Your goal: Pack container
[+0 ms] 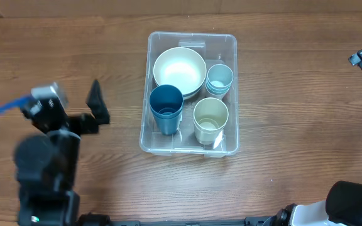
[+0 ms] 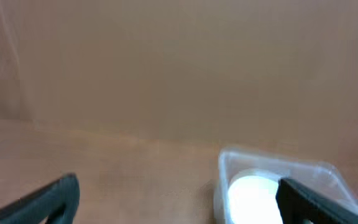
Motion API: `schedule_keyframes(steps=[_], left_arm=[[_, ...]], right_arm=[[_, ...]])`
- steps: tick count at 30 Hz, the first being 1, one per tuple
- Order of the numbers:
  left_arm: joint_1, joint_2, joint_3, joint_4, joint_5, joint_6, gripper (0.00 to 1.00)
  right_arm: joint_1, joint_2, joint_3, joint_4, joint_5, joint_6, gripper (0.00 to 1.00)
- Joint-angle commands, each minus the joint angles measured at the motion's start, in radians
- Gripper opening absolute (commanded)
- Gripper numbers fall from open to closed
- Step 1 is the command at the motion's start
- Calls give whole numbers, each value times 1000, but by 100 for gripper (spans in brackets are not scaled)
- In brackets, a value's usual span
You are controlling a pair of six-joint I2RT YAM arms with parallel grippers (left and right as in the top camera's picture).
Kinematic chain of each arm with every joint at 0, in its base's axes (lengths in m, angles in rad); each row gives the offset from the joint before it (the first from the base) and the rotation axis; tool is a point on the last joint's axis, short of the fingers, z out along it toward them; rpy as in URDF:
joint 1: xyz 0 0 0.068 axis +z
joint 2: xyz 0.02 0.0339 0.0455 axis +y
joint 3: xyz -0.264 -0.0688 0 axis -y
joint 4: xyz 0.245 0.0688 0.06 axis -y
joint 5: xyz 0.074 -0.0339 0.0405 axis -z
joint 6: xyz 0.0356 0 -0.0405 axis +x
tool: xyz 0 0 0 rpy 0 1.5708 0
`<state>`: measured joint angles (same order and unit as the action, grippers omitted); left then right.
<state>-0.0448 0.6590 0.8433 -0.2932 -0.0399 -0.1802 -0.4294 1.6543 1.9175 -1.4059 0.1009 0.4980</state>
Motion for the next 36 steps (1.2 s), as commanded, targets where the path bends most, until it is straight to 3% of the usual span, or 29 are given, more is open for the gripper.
schedule_keyframes(steps=[1, 4, 11, 13, 33, 36], left_arm=[[11, -195, -357, 214, 101, 19, 100], [27, -341, -572, 299, 120, 8, 100], [79, -595, -791, 233, 172, 8, 100], [84, -618, -816, 174, 171, 10, 100], [117, -655, -816, 181, 169, 46, 100], [117, -655, -816, 181, 169, 46, 100]], right_arm=[[3, -2, 13, 5, 3, 3, 100], [3, -2, 13, 5, 3, 3, 100], [3, -2, 13, 5, 3, 3, 100], [3, -2, 13, 5, 3, 3, 100], [3, -2, 13, 5, 3, 3, 100], [101, 35, 13, 5, 3, 3, 100]])
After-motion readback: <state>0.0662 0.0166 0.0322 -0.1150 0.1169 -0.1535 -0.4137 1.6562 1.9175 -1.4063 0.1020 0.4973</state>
